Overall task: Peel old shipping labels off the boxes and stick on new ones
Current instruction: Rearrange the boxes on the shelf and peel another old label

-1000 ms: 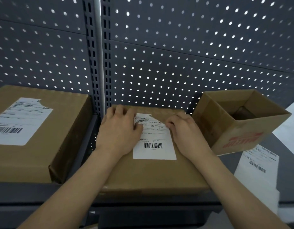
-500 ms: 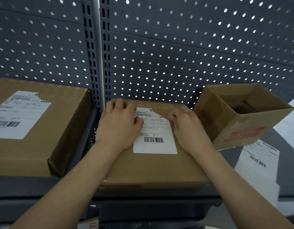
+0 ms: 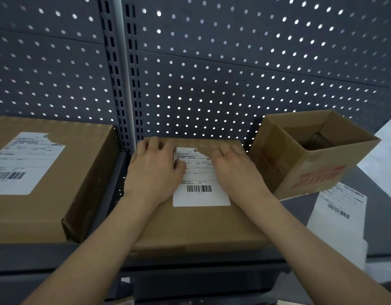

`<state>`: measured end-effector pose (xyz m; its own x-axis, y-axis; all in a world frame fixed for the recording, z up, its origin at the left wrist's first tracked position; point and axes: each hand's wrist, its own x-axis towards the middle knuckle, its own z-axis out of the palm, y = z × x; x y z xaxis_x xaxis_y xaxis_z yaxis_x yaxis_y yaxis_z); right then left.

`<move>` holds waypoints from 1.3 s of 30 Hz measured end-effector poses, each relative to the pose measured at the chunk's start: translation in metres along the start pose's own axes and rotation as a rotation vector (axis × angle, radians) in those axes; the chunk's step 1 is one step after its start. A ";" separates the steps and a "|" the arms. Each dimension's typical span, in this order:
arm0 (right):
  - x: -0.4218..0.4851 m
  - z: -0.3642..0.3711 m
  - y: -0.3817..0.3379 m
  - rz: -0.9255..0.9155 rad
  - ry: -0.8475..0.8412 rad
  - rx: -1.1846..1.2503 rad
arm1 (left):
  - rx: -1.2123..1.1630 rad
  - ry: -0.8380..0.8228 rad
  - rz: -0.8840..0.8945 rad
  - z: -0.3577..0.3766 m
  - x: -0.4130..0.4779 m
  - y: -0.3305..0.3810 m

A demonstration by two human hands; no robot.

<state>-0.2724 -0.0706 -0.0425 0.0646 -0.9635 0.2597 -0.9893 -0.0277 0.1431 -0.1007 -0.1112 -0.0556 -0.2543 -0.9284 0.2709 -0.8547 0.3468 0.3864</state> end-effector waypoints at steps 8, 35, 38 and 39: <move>-0.003 0.006 0.001 0.087 0.059 0.069 | -0.001 0.011 0.005 0.000 0.000 0.000; -0.002 0.005 0.015 0.093 0.053 0.401 | -0.003 0.007 -0.001 -0.001 -0.001 0.001; -0.001 0.005 0.013 0.061 0.046 0.304 | -0.003 0.018 0.001 -0.001 -0.001 0.001; -0.001 0.003 0.012 0.057 0.045 0.277 | -0.002 0.019 0.001 0.000 -0.001 0.001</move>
<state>-0.2850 -0.0708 -0.0444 0.0070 -0.9529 0.3031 -0.9891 -0.0512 -0.1381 -0.1010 -0.1099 -0.0551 -0.2463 -0.9255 0.2879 -0.8534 0.3479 0.3882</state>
